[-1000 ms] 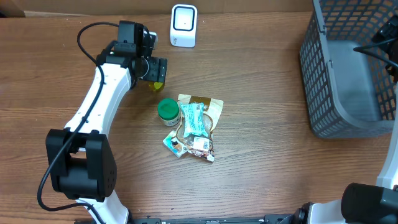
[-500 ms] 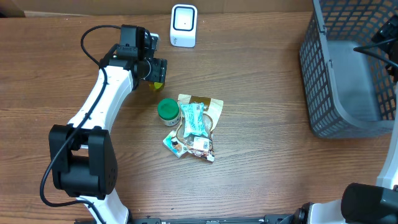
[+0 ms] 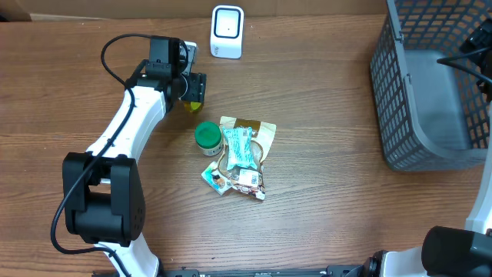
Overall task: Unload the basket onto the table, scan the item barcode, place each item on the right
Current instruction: 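Lower the left gripper onto the yellow bottle and grasp it, then lift the bottle with the left gripper and hold it before the scanner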
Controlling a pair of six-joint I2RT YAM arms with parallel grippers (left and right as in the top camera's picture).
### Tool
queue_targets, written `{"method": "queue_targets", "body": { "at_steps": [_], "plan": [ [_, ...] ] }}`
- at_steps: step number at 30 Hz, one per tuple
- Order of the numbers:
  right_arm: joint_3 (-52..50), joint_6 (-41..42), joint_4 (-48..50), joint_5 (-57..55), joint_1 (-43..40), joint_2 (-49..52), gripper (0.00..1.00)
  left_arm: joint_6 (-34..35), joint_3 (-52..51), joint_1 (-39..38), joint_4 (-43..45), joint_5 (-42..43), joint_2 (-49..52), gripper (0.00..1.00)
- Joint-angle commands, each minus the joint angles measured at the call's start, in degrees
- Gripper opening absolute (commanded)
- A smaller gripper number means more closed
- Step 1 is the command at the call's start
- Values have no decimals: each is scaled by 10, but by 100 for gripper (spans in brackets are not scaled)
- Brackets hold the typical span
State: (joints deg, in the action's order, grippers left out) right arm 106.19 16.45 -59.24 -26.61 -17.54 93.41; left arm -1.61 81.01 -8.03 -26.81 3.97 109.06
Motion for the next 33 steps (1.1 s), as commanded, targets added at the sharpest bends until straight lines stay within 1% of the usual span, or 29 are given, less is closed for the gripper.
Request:
{"method": "queue_targets", "body": {
  "at_steps": [1, 3, 8, 13, 16, 18, 21, 24, 27, 29, 33],
  "plan": [
    [3, -2, 2, -8, 0, -1, 100, 3, -2, -3, -3, 5, 5, 61],
    [3, -2, 2, -8, 0, -1, 100, 3, -3, -2, -10, 5, 8, 61],
    [3, -2, 2, -8, 0, -1, 100, 3, -2, -3, -8, 5, 27, 63],
    [3, -2, 2, -8, 0, -1, 100, 3, -2, -2, 1, 6, 28, 60],
    [3, -2, 2, -8, 0, -1, 100, 7, -2, -2, 11, 6, 28, 56],
    [3, -2, 2, -8, 0, -1, 100, 16, -2, -2, 14, 6, 28, 55],
    [3, -2, 2, -8, 0, -1, 100, 30, -2, -2, 16, 5, 28, 44],
    [3, -2, 2, -8, 0, -1, 100, 35, -2, -2, 18, 6, 28, 40],
    [3, -2, 2, -8, 0, -1, 100, 35, -2, -2, 17, 6, 28, 40],
    [3, -2, 2, -8, 0, -1, 100, 35, -2, -1, 16, 6, 28, 37],
    [3, -2, 2, -8, 0, -1, 100, 35, -2, -1, 16, 6, 27, 39]
  ]
}}
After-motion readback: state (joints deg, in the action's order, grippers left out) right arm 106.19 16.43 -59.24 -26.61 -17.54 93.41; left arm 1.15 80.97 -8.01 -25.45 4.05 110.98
